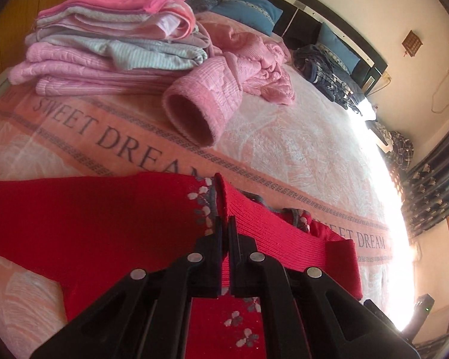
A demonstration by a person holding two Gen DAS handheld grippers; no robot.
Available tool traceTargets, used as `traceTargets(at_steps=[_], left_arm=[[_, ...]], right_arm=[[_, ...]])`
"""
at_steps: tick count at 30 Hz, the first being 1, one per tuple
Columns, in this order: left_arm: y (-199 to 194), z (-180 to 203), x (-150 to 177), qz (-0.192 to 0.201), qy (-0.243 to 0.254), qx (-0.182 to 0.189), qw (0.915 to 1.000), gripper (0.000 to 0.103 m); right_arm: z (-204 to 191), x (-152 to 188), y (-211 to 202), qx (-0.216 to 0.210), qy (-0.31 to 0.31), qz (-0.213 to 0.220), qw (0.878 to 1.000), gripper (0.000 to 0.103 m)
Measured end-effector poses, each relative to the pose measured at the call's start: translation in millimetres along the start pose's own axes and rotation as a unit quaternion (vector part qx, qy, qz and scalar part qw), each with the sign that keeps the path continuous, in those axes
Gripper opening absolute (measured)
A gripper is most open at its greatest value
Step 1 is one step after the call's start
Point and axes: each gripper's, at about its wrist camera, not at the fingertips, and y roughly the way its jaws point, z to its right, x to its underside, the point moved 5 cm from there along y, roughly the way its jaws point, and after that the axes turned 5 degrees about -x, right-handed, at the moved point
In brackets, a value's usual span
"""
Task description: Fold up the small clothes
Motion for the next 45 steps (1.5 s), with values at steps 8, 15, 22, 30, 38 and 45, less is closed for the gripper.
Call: traceTargets(at_steps=[8, 15, 22, 30, 38, 45], left_arm=[[42.9, -55.8, 11.5, -0.028, -0.033, -0.054, 0.9976, 0.003], [66.9, -73.9, 31.3, -0.063, -0.039, -0.078, 0.9942, 0.003], [27.8, -53.4, 24.9, -0.010, -0.011, -0.056, 0.9983, 0.012], [68.7, -43.5, 49.5, -0.070, 0.017, -0.062, 0.9954, 0.014], [82.2, -51.4, 54.3, -0.067, 0.021, -0.062, 0.9956, 0.012], [53.0, -68.9, 47.3, -0.058, -0.001, -0.057, 0.9967, 0.033]], right_arm=[[0.1, 5.4, 21.4, 0.004, 0.001, -0.015, 1.000, 0.040], [5.3, 7.3, 33.8, -0.016, 0.021, -0.021, 0.999, 0.041], [-3.3, 10.6, 44.6, -0.062, 0.036, -0.039, 0.997, 0.041], [-3.5, 14.6, 47.8, -0.038, 0.016, -0.050, 0.998, 0.015], [-9.4, 19.5, 52.0, 0.014, -0.018, -0.066, 0.998, 0.012], [-25.3, 10.7, 34.7, 0.017, -0.030, -0.041, 0.999, 0.031]])
